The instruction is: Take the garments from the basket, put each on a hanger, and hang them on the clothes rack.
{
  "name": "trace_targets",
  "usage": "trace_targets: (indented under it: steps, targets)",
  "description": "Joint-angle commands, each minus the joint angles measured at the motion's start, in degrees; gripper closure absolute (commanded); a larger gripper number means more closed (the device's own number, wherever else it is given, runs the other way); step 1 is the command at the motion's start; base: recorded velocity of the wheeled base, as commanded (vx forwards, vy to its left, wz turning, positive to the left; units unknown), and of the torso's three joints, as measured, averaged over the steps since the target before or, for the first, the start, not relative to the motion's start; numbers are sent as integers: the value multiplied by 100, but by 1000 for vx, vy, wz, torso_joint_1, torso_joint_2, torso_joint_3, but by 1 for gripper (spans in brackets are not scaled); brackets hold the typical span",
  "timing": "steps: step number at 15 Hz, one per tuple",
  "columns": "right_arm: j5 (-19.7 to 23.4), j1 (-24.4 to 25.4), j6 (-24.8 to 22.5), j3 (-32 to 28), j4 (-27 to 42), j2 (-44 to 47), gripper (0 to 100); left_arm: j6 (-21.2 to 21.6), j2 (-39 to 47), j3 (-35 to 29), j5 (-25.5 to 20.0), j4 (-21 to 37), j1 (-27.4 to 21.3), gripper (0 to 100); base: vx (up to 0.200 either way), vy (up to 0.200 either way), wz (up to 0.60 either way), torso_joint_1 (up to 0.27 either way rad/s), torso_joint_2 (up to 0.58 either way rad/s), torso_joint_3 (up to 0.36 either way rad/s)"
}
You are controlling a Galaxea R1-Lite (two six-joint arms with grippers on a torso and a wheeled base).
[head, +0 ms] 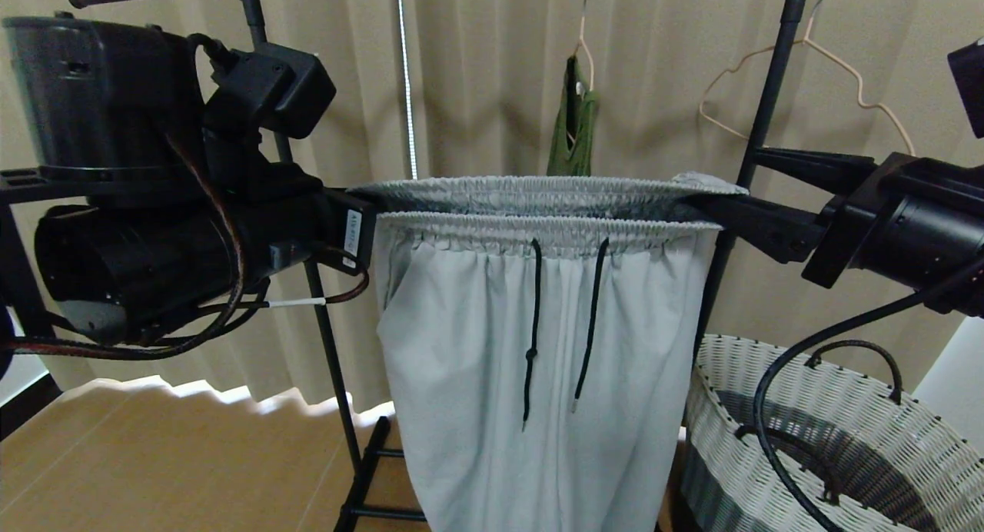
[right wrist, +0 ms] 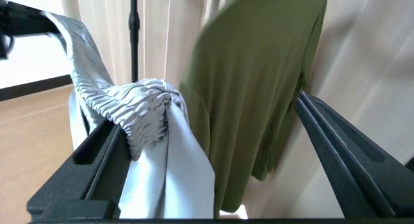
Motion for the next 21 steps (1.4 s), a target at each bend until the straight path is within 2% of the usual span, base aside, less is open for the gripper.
trace_targets:
  steps: [1, 4, 6, 9, 12, 14, 16, 17, 18, 20, 21]
  targets:
    - [8, 1, -4, 165, -9, -21, 0, 17, -8, 36, 7, 1, 78, 100, 0, 0, 0, 0, 0, 0]
    - [8, 1, 14, 332, -150, -39, 0, 9, 115, 62, 25, -25, 412, 100, 0, 0, 0, 0, 0, 0]
    - [16, 1, 31, 368, -290, -39, 0, 9, 115, 71, 113, -25, 429, 100, 0, 0, 0, 0, 0, 0]
    - [438, 54, 58, 675, -659, -30, 0, 17, 115, 80, 201, -25, 385, 100, 0, 0, 0, 0, 0, 0]
    - [394, 54, -4, 825, -677, -30, 0, 17, 89, 106, 210, -8, 394, 100, 0, 0, 0, 0, 0, 0]
    - [377, -175, -92, 1027, -624, -30, 0, 9, -166, 255, 210, 28, 403, 100, 0, 0, 0, 0, 0, 0]
    - [280, -386, -259, 1141, -607, -21, 0, 9, -307, 422, 210, 19, 412, 100, 0, 0, 0, 0, 0, 0]
    - [-45, -684, -777, 1343, -615, -13, 0, 0, -579, 695, 201, 19, 429, 100, 0, 0, 0, 0, 0, 0]
    - [-300, -825, -1015, 1484, -686, -13, 0, 0, -737, 862, 201, 19, 429, 100, 0, 0, 0, 0, 0, 0]
    - [-476, -851, -1067, 1642, -844, -56, 0, 9, -913, 1002, 192, 19, 429, 100, 0, 0, 0, 0, 0, 0]
    - [-546, -869, -1067, 1967, -1327, -136, 0, 9, -957, 1011, 192, 10, 429, 100, 0, 0, 0, 0, 0, 0]
